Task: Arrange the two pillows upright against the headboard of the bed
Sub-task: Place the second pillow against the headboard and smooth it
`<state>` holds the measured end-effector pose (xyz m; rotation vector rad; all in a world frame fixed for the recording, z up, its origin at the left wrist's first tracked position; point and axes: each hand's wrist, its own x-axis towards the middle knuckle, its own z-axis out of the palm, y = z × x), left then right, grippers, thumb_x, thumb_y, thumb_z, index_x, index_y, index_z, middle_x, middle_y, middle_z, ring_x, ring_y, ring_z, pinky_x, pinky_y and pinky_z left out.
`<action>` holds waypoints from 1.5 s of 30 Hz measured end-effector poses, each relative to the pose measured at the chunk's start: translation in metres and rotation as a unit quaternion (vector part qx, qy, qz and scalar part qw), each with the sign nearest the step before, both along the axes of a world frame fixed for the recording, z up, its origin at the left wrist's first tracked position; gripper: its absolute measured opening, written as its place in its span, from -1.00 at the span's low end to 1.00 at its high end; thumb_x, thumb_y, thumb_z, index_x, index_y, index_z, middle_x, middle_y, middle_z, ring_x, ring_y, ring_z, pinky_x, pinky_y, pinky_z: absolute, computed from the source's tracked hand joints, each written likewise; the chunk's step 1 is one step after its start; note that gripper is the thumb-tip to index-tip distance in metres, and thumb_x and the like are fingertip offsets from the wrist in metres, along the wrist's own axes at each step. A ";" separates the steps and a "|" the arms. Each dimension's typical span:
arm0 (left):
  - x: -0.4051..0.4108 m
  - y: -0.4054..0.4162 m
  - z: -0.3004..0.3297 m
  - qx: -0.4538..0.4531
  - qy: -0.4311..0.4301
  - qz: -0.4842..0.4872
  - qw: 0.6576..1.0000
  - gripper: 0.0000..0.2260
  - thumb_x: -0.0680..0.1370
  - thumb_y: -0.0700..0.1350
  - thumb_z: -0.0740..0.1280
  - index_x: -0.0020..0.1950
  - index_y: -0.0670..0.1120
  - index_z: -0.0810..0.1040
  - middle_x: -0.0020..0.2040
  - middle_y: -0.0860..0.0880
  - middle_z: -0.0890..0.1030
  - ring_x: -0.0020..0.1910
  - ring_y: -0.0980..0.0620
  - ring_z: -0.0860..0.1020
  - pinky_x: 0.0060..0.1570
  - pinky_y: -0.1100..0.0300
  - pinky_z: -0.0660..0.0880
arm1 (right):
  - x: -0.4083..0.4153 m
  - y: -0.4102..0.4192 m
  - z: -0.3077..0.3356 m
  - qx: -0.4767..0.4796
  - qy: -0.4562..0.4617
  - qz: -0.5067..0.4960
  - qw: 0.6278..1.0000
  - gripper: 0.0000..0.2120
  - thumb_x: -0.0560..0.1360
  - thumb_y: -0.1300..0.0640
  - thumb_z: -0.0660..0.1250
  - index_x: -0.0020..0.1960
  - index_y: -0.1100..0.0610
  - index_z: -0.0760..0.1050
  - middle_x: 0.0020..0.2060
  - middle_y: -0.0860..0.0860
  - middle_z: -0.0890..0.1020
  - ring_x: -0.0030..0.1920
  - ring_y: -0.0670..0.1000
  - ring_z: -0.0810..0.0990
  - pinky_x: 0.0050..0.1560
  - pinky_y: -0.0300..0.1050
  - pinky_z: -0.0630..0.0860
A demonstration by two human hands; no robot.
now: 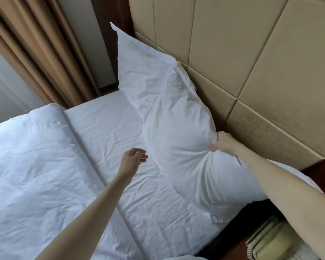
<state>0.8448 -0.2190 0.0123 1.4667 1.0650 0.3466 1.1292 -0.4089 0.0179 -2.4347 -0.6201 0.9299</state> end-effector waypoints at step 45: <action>0.258 0.003 0.048 0.567 0.181 -0.481 0.644 -0.59 0.61 -0.06 0.13 0.47 -0.01 0.27 0.47 -0.08 0.32 0.39 -0.11 0.31 0.30 -0.01 0.23 | 0.057 -0.079 0.015 0.048 -0.112 0.016 0.992 -0.65 0.41 0.14 0.40 -0.36 0.04 0.24 -0.41 0.03 0.38 -0.31 0.03 0.26 -0.33 -0.08 0.14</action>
